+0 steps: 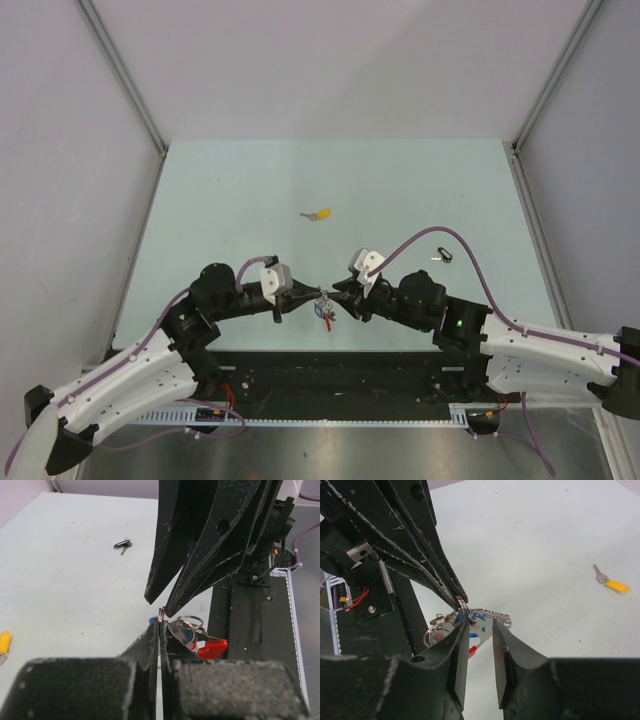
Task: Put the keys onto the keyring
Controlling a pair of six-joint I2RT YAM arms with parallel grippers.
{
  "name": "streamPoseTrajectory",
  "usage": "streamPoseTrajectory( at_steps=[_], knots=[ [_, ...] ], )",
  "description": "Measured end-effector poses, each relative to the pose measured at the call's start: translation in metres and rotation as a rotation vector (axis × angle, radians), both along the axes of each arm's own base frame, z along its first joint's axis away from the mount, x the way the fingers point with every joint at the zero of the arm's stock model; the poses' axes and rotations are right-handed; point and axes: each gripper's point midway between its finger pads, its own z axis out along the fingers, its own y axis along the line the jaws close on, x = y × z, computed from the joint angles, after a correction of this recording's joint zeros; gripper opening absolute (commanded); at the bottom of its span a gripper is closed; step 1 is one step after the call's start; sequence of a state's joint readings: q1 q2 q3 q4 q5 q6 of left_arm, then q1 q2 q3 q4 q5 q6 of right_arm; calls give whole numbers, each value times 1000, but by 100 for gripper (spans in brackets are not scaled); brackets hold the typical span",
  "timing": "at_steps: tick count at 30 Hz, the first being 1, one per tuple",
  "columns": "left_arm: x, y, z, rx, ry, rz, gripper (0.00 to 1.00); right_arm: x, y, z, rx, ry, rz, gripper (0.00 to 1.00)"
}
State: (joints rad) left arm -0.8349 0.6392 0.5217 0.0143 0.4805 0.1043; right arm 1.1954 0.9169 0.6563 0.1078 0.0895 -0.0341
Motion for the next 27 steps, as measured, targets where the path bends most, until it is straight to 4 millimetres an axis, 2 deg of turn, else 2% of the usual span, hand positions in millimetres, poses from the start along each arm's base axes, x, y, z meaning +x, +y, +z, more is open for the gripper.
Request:
streamPoseTrajectory(
  at_steps=[8,11,12,14,27],
  knots=[
    [0,0,3,-8,-6,0,0,-1,4,-4,-10,7,14,22],
    [-1,0,4,-14,-7,0,0,-1,4,-5,-10,7,16,13],
    [-1,0,4,-16,-4,0,0,-1,4,-5,-9,7,17,5],
    [-1,0,6,-20,-4,1,0,0,5,-4,-5,6,15,0],
    [2,-2,15,-91,52,35,0,0,7,-4,7,-7,15,0]
  ],
)
